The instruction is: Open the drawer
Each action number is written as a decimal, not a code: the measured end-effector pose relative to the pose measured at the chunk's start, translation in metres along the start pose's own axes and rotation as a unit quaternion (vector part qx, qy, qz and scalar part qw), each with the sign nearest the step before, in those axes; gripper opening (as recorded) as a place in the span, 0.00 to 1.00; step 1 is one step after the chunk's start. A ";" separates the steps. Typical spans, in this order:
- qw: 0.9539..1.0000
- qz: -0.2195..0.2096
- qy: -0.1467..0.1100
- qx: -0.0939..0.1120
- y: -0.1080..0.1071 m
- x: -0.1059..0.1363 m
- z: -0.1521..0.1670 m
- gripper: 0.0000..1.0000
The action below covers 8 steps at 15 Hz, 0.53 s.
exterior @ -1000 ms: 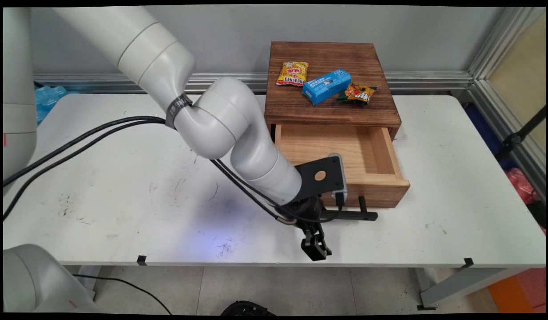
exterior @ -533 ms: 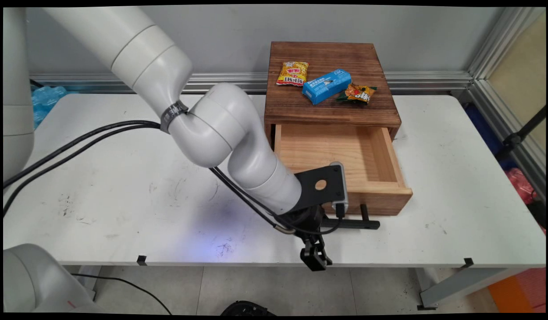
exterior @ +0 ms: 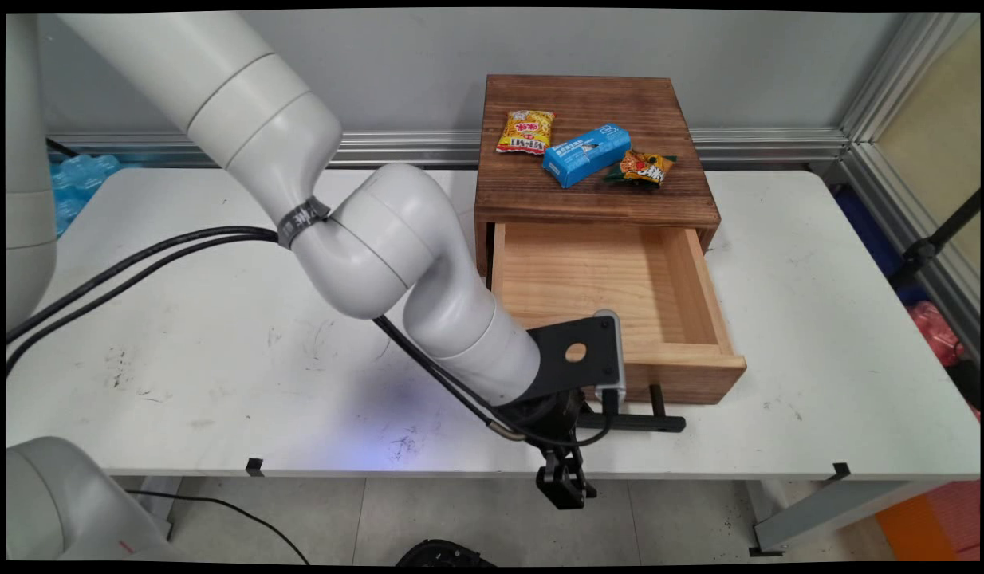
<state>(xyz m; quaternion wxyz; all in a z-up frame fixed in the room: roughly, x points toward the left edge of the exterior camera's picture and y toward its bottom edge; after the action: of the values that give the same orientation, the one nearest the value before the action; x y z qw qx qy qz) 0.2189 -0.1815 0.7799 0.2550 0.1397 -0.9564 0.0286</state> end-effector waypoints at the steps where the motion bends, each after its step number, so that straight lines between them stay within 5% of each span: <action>1: 1.000 0.001 0.000 -0.001 0.002 0.000 0.000 1.00; 8: 1.000 0.007 0.003 -0.007 0.012 0.000 0.001 1.00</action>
<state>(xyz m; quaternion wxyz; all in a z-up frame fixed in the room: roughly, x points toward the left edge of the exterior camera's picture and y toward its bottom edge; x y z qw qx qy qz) 0.2147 -0.1697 0.7798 0.2583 0.1306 -0.9569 0.0238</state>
